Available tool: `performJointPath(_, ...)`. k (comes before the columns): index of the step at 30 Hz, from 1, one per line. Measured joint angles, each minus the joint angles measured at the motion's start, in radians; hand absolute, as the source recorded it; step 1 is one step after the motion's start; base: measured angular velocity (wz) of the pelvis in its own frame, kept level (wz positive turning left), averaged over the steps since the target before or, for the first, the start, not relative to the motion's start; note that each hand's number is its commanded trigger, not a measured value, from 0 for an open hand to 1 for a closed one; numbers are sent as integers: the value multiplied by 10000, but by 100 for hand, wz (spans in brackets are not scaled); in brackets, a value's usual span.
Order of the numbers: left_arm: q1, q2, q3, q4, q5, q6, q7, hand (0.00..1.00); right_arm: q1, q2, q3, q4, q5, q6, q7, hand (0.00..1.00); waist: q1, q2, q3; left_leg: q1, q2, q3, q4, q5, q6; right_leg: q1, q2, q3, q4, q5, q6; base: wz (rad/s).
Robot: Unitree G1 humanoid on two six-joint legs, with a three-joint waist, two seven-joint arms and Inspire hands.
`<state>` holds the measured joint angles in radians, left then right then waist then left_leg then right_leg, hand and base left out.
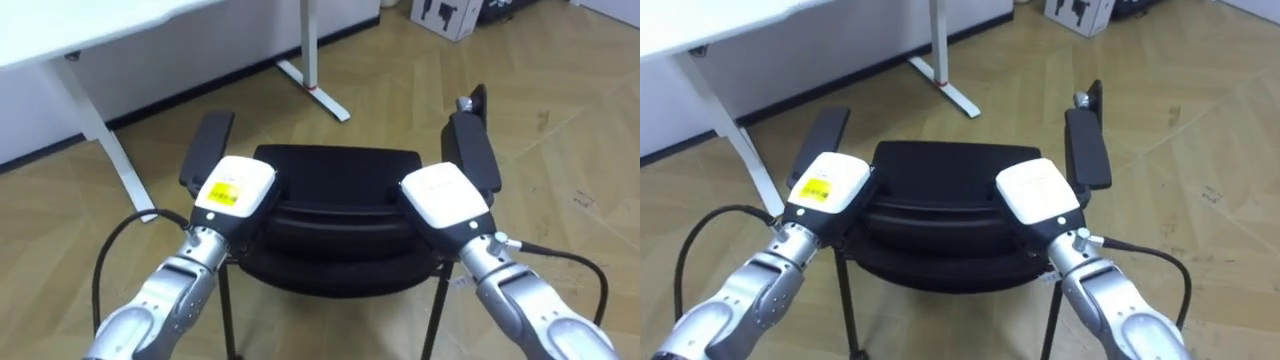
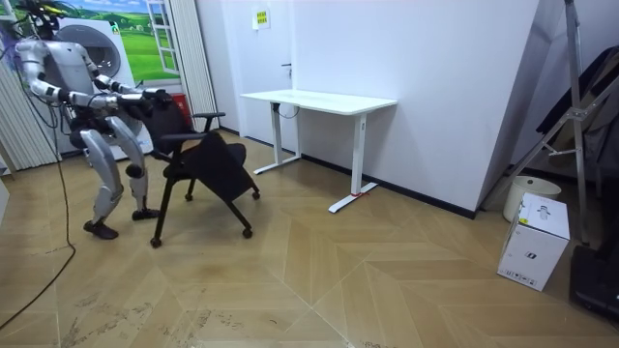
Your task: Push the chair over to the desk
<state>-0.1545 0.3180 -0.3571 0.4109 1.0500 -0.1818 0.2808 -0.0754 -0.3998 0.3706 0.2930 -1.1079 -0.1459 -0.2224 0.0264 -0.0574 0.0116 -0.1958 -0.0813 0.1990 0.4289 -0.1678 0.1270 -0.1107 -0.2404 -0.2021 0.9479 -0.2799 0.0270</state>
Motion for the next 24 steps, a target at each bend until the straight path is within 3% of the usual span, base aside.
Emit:
performJointPath(1,4,7,-2,11,0,-8,-23,100,12,40,-1,17,1,10,42,100,-1,59,-3,64,12,-79,95,-158,52,-128,-5,45,305,353,21,0)
performJointPath(2,12,20,-4,12,5,-17,-34,100,49,110,-8,15,1,53,77,100,-25,249,82,264,18,-260,184,-364,124,-391,-8,108,783,806,21,-6)
performJointPath(4,19,107,60,-9,4,-127,9,100,46,158,-3,-56,-2,53,82,100,130,380,70,388,-2,-584,161,-574,230,-1215,354,234,888,236,17,-12)
performJointPath(5,-11,158,73,-6,1,-166,27,100,30,176,6,-79,-2,76,72,100,118,417,108,441,-10,-669,141,-599,243,-1432,502,241,735,147,12,4)
performJointPath(7,-17,232,77,-60,1,-204,19,100,72,218,33,-128,-3,73,69,100,97,396,107,672,-39,-887,-3,-708,315,-2309,1113,377,-494,41,4,27)
performJointPath(8,-17,245,73,-66,10,-219,24,100,98,244,32,-129,-3,73,55,100,59,389,106,717,-42,-978,1,-761,306,-2452,1261,371,-955,63,6,40)
performJointPath(10,67,272,4,-64,23,-236,93,100,305,274,23,-115,-4,31,-44,100,-71,299,101,1141,-158,-1396,0,-1036,230,-2596,1750,348,-3555,655,-67,53)
performJointPath(11,99,280,-7,-63,29,-251,96,100,387,275,18,-133,-2,15,-64,100,-130,284,101,1239,-208,-1533,10,-1131,230,-2546,1802,370,-4170,871,-80,61)
performJointPath(13,254,308,-6,-90,40,-308,109,100,560,261,-3,-174,12,-87,-78,100,-348,83,51,1704,-413,-2034,122,-1578,147,-2393,1891,529,-5711,1689,-144,71)
performJointPath(14,291,307,-5,-110,31,-310,107,100,575,239,-3,-176,22,-124,-55,100,-474,54,9,1750,-422,-2173,214,-1713,119,-2359,1880,581,-5700,1932,-184,70)
performJointPath(15,365,279,-2,-188,30,-260,96,100,576,188,-9,-260,37,-157,51,100,-490,17,-128,1866,-390,-2363,304,-1953,16,-2206,2001,651,-5632,2276,-410,45)
performJointPath(17,376,237,19,-297,29,-113,89,100,501,172,-77,-397,36,-101,235,100,-456,244,-81,2056,-189,-2568,402,-2223,-222,-2042,2201,554,-5437,2296,-470,32)
performJointPath(19,379,144,64,-321,8,-38,107,100,446,138,-171,-613,17,-44,501,100,-448,334,-124,2205,-19,-2756,433,-2482,-352,-2027,2343,430,-5102,2156,-793,27)
performJointPath(20,384,131,80,-364,-84,-34,104,100,435,107,-221,-764,25,-36,676,100,-372,426,-132,2357,112,-2858,490,-2681,-402,-1996,2447,326,-4781,1938,-1134,15)
performJointPath(21,380,142,79,-399,-154,-34,114,100,395,99,-224,-825,25,-41,747,100,-280,483,-115,2582,316,-2835,518,-2880,-521,-1927,2605,272,-4460,1592,-1308,26)
performJointPath(22,348,207,81,-398,-177,-34,113,100,374,155,-225,-857,30,5,831,100,-271,500,-109,2636,542,-2653,888,-3041,-732,-1814,2707,125,-4202,1207,-1429,26)
performJointPath(23,302,237,81,-395,-177,-35,107,100,368,201,-224,-880,31,69,859,100,-234,453,-79,2555,599,-2478,1350,-3042,-779,-1738,2781,144,-4073,1024,-1478,32)
performJointPath(24,261,274,108,-374,-176,-43,103,100,363,311,-228,-881,17,132,947,100,-158,372,-34,2216,849,-2081,2587,-2836,-1113,-1552,2878,223,-3838,696,-1570,14)
